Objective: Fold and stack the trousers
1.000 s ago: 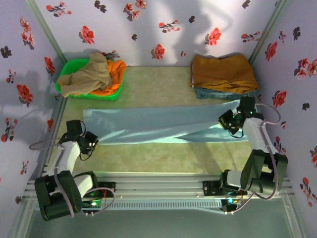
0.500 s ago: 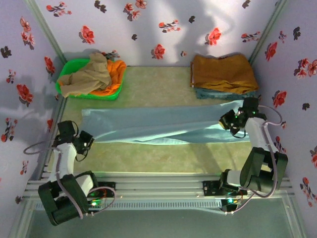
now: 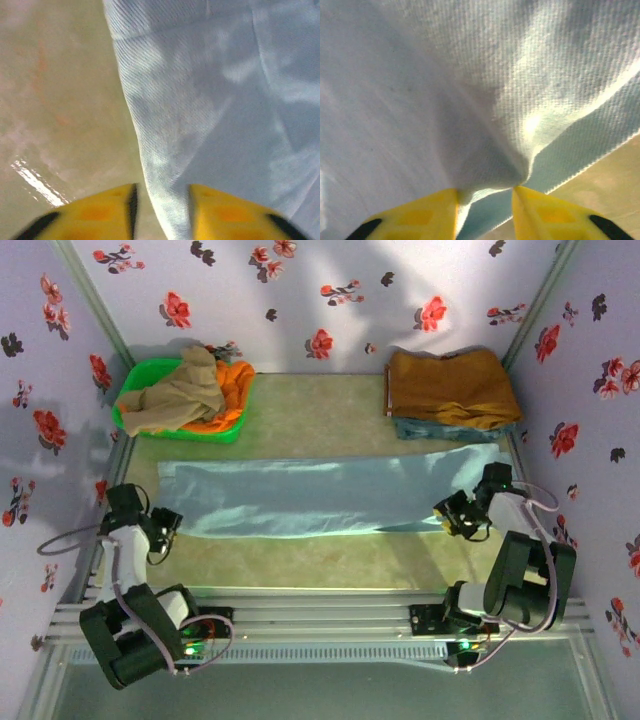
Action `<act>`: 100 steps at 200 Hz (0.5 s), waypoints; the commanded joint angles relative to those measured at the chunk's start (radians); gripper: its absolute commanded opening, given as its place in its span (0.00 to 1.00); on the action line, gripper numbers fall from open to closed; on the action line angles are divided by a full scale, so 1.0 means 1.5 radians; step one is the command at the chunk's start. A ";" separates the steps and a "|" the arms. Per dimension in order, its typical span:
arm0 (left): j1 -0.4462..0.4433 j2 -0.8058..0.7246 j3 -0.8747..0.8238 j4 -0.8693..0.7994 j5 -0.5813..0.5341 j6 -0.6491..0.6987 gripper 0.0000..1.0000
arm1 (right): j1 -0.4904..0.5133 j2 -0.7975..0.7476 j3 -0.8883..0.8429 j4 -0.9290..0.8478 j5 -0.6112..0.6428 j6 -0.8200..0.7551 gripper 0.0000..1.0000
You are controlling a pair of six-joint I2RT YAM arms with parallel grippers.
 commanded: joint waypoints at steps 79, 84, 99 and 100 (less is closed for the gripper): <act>-0.304 0.030 0.146 0.059 -0.083 -0.094 0.61 | 0.049 -0.076 0.087 0.019 0.058 0.068 0.43; -0.327 0.061 0.152 0.082 -0.089 -0.101 0.59 | 0.055 -0.062 0.094 0.033 0.065 0.072 0.38; -0.372 0.151 0.163 0.158 -0.099 -0.117 0.52 | 0.073 0.004 0.118 0.077 0.068 0.086 0.12; -0.374 0.157 0.164 0.162 -0.099 -0.119 0.51 | 0.074 0.008 0.119 0.079 0.068 0.087 0.11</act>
